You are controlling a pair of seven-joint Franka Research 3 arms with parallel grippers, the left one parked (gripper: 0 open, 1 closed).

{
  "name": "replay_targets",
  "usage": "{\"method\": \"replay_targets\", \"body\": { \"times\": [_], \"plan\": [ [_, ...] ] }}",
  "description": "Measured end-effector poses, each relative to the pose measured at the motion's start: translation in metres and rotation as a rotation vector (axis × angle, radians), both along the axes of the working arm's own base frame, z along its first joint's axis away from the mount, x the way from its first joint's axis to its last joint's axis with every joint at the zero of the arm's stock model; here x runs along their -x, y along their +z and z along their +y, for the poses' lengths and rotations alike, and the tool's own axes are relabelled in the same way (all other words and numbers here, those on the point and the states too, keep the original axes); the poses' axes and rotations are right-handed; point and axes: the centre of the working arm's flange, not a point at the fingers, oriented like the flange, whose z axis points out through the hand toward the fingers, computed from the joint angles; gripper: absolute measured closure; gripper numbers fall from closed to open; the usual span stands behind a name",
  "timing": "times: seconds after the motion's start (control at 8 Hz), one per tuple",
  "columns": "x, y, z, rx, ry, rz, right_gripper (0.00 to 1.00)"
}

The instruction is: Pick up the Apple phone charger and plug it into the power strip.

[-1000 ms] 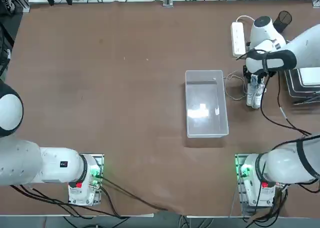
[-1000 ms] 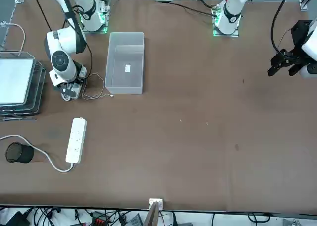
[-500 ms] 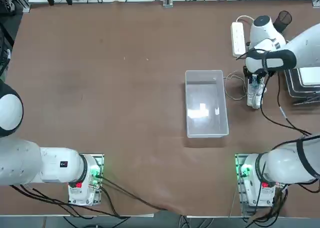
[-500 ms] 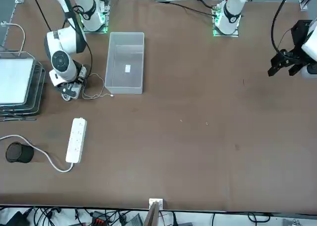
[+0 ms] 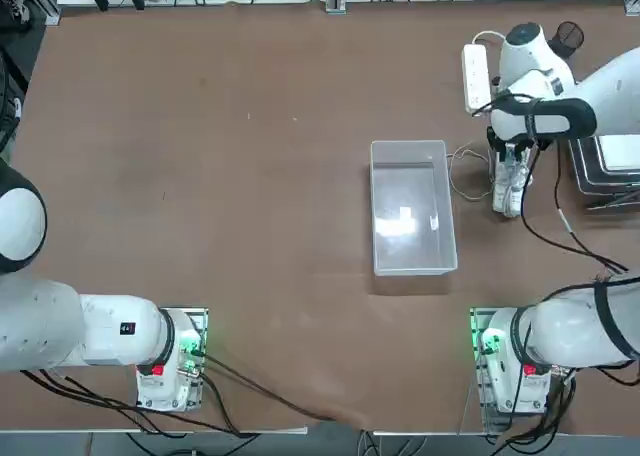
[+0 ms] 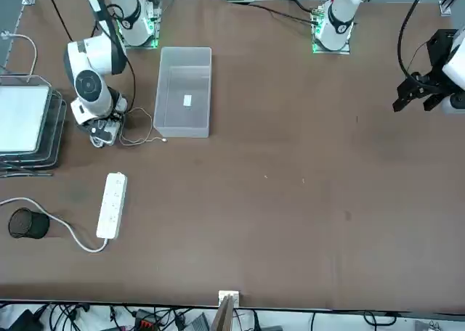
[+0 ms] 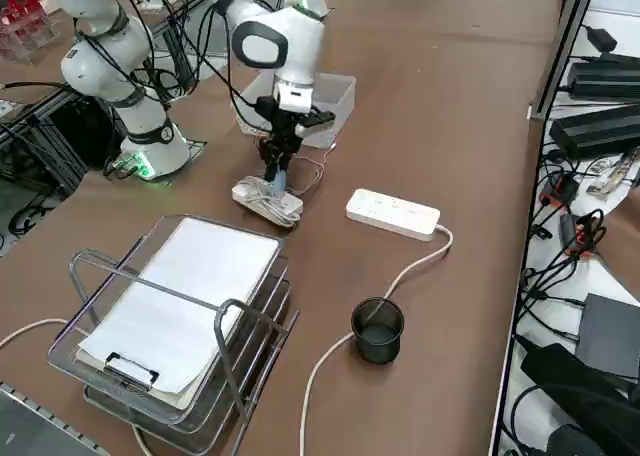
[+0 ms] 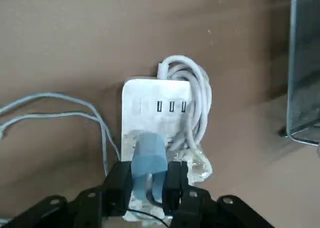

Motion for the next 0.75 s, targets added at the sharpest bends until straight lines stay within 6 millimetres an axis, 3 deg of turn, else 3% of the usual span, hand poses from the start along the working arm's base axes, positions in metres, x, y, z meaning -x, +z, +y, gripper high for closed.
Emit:
{"method": "replay_targets", "body": {
  "times": [0.38,0.75],
  "plan": [
    [-0.025,0.036,0.018,0.001,0.01,-0.03,0.65],
    [-0.062,0.083,0.027,-0.147,0.028,-0.066,0.65]
  ]
}}
